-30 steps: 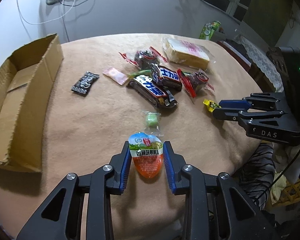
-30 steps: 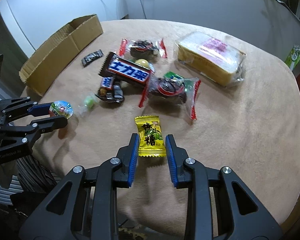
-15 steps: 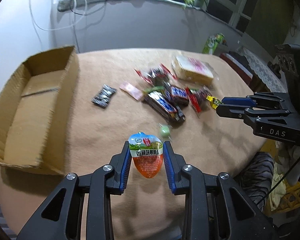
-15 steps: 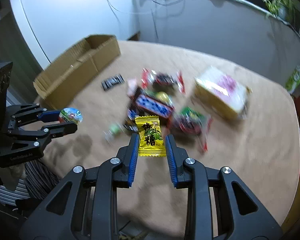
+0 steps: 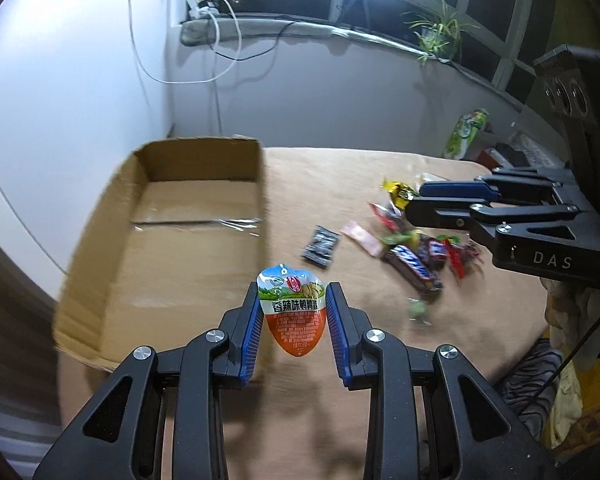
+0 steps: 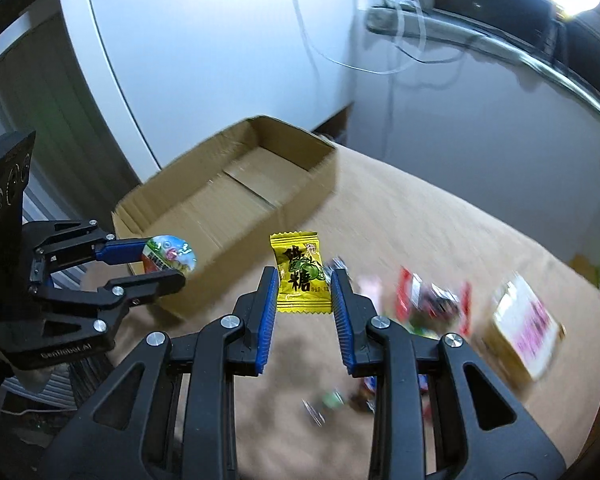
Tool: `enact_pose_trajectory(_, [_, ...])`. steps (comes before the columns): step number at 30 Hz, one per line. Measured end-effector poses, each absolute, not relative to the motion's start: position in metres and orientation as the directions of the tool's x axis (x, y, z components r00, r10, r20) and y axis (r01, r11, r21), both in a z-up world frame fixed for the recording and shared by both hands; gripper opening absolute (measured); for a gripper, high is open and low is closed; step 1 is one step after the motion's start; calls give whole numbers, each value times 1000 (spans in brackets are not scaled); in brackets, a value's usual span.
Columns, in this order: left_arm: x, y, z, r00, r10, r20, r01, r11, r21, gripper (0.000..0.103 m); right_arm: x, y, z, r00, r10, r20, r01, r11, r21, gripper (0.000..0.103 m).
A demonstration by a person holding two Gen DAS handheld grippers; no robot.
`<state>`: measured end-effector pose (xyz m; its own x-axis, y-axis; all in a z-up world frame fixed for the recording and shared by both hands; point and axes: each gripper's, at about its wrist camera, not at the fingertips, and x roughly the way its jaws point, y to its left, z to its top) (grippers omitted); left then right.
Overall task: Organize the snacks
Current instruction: 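Carry both snacks over the cardboard box and open both tools to drop them, then move the left tool to the green candy while the right tool reaches the red chocolate packet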
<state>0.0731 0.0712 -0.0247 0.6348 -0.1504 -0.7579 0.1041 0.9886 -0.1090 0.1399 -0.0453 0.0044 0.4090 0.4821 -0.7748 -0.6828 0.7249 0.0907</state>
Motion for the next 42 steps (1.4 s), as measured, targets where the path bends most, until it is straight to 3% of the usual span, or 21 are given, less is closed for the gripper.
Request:
enact_pose_trajectory(12, [98, 121, -29, 596, -53, -802, 39, 999, -37, 30, 164, 45, -11, 329, 499, -802, -752, 652, 97, 28])
enact_pose_trajectory(17, [104, 129, -35, 572, -48, -819, 36, 999, -34, 34, 169, 59, -20, 307, 484, -819, -759, 644, 97, 29])
enact_pose_trajectory(18, [104, 130, -35, 567, -50, -822, 34, 999, -37, 35, 170, 58, -20, 311, 483, -819, -756, 647, 94, 36])
enact_pose_trajectory(19, [105, 131, -35, 565, -51, -823, 31, 999, -40, 36, 170, 57, -19, 323, 481, -815, -750, 655, 89, 53])
enact_pose_trajectory(21, [104, 134, -34, 567, -47, -822, 24, 999, -40, 42, 172, 52, -16, 348, 488, -801, -743, 664, 82, 72])
enact_pose_trajectory(23, [104, 136, -33, 570, -40, -821, 18, 999, -36, 62, 170, 47, -12, 366, 489, -792, -738, 671, 72, 73])
enact_pose_trajectory(24, [102, 137, -33, 571, -38, -820, 15, 999, -36, 65, 171, 46, -12, 368, 486, -793, -737, 672, 70, 73])
enact_pose_trajectory(38, [89, 121, -21, 623, -48, -781, 56, 998, -17, 65, 171, -15, -2, 410, 517, -751, -702, 705, 102, 73])
enact_pose_trajectory(42, [83, 104, -20, 626, -61, -778, 82, 997, -12, 65, 168, -47, 0, 436, 489, -755, -664, 742, 98, 91])
